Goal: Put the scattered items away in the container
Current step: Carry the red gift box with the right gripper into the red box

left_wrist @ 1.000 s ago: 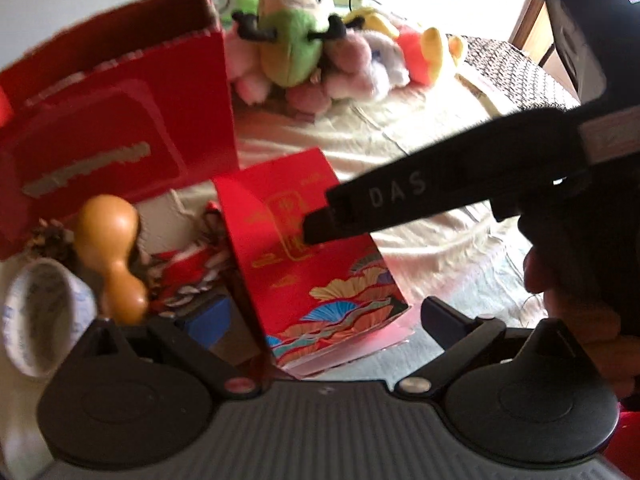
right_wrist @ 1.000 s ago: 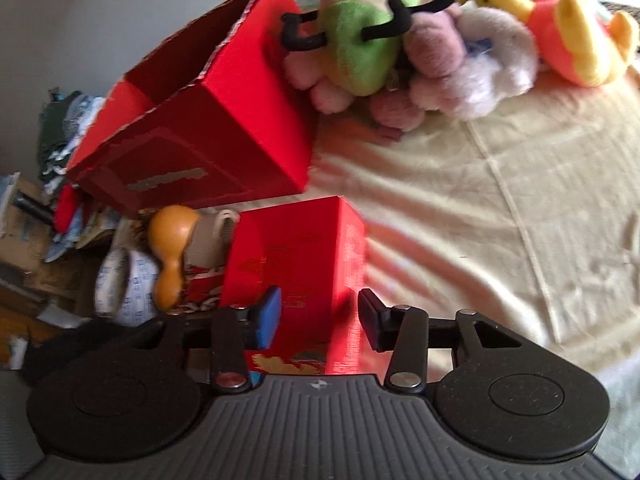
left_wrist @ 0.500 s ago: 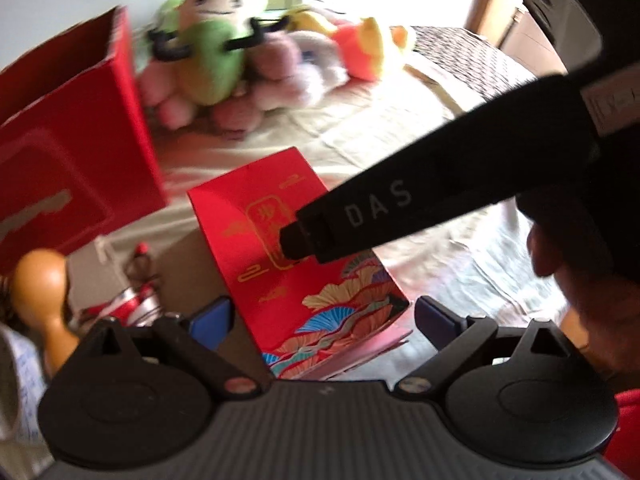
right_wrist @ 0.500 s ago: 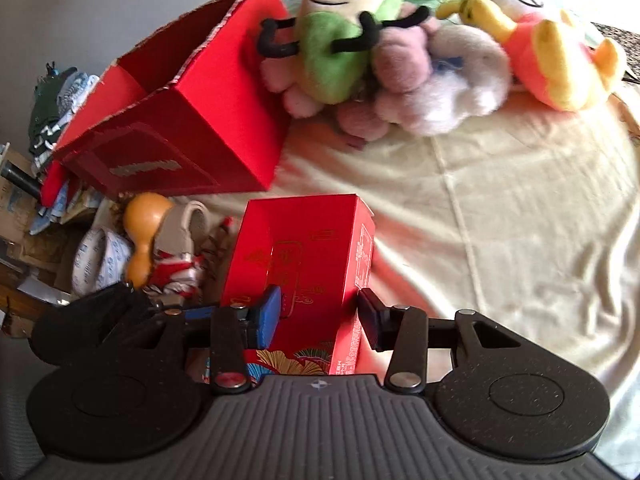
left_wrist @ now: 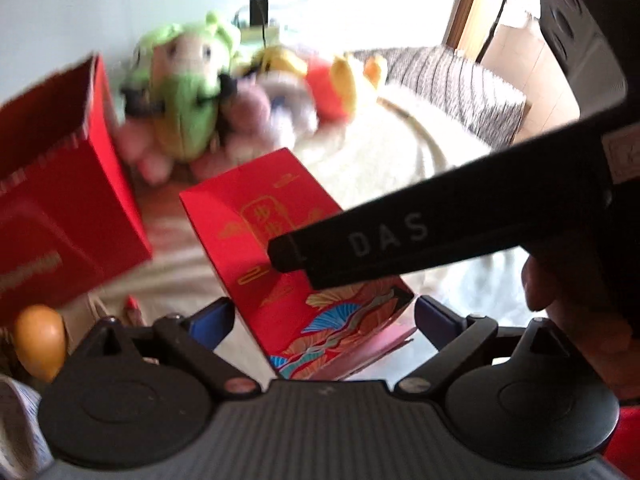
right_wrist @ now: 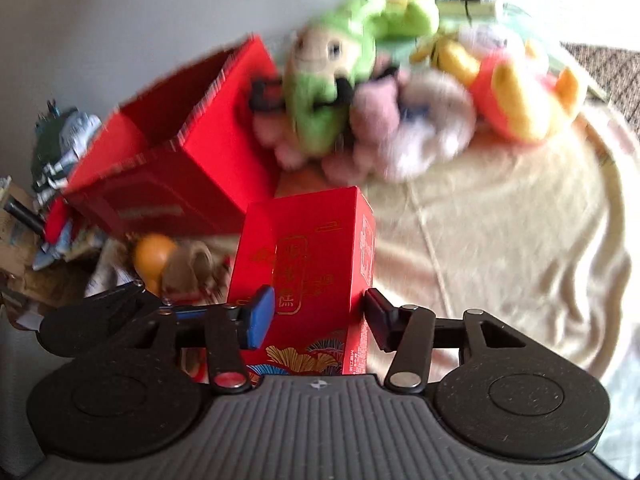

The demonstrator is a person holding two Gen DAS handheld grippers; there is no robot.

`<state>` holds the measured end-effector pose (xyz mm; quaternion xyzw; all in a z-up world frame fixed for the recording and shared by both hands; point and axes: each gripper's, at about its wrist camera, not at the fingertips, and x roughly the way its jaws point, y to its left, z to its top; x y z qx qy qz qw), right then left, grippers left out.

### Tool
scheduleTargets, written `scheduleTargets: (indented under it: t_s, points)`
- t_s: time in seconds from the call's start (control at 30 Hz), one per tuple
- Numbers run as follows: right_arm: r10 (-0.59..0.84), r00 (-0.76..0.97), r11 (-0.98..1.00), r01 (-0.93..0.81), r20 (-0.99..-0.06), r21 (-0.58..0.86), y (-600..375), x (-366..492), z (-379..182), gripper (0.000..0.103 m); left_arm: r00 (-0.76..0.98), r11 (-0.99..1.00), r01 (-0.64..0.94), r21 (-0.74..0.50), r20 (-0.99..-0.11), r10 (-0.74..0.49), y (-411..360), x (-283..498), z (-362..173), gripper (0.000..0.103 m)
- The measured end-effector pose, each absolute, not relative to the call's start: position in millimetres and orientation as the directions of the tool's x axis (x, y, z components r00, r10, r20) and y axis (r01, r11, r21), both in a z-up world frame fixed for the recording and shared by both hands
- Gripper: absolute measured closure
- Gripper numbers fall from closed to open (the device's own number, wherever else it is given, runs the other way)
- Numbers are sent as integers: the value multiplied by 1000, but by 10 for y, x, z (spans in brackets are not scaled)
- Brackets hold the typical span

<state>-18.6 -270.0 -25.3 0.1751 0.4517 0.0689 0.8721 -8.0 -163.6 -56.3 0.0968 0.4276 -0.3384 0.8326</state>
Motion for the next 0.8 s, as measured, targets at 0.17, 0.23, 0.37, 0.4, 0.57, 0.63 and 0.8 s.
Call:
scheduleTargets:
  t_s: [0.17, 0.23, 0.37, 0.4, 0.57, 0.63, 0.8]
  points:
    - [270, 687, 935, -19, -675, 355, -2678, -39, 370, 50, 538, 759, 651, -30, -686, -489, -1520, 86, 26, 7]
    - [290, 717, 934, -69, -634, 350, -2550, 148, 584, 50, 586, 775, 633, 3, -655, -476, -1354, 217, 273, 7]
    - [353, 728, 918, -149, -587, 368, -2178, 691, 858, 50, 639, 810, 584, 57, -647, -415, -895, 639, 584, 7]
    - [364, 721, 916, -164, -590, 365, -2095, 822, 887, 50, 642, 816, 574, 70, -656, -396, -781, 759, 604, 7]
    - [389, 604, 919, -199, -696, 340, -1437, 1519, 631, 52, 626, 831, 536, 148, -729, -275, -365, 1441, 349, 8]
    - [386, 544, 919, -152, -746, 364, -1348, 1718, 401, 53, 584, 831, 542, 122, -766, -269, -263, 1650, 152, 8]
    - [362, 431, 926, -68, -827, 370, -1246, 2129, -102, 58, 465, 842, 539, 2, -834, -295, -119, 1979, -283, 9]
